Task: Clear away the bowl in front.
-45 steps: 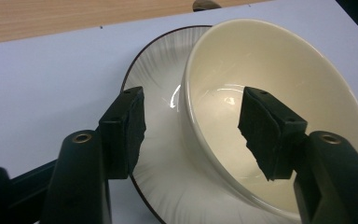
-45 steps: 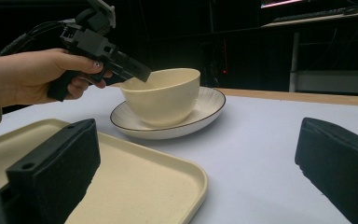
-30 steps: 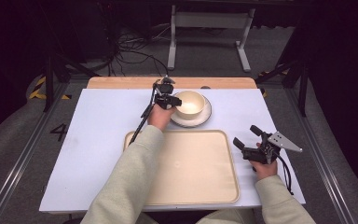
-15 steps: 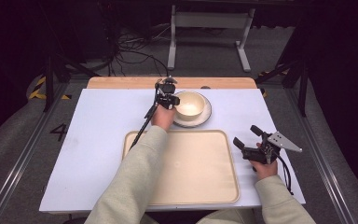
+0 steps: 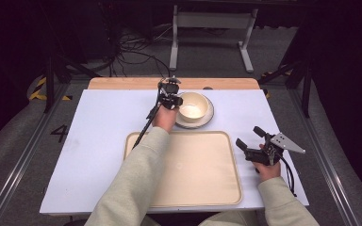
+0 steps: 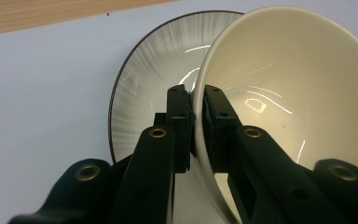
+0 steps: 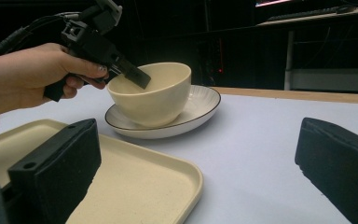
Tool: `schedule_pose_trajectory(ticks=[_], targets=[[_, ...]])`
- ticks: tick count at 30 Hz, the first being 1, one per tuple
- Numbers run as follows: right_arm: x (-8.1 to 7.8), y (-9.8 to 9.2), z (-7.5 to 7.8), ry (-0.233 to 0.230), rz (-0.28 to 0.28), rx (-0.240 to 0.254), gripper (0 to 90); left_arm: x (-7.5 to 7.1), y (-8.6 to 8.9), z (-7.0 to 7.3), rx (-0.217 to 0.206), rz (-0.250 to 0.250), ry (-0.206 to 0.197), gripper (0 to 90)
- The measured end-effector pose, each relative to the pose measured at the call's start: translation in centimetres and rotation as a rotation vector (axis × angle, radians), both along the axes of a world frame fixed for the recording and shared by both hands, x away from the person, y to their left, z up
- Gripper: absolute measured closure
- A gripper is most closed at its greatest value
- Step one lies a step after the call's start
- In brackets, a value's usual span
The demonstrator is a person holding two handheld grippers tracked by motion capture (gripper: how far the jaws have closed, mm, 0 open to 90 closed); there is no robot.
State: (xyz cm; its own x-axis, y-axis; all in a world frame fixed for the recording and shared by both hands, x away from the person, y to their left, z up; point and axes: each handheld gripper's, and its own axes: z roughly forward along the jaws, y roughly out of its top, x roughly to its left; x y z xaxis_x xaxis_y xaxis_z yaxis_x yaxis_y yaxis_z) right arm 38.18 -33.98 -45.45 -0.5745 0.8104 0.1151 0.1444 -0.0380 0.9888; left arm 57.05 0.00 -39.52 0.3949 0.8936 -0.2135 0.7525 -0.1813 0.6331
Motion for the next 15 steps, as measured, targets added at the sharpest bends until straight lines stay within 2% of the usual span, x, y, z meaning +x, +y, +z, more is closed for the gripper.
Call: schedule_pose_trajectory(ticks=[4, 10, 15], targets=[[0.0, 0.0, 0.0, 0.001, -0.001, 0.001, 0.5, -0.3, 0.5, 1.3, -0.011, -0.01, -0.025, 83.1], [0.0, 0.0, 0.0, 0.003, -0.002, 0.0, 0.5, -0.7, 1.1, 2.7, 0.008, -0.026, -0.046, 83.0], [0.0, 0.0, 0.0, 0.002, -0.001, -0.005, 0.9, -1.0, 1.7, 3.6, 0.001, -0.032, -0.051, 82.9]])
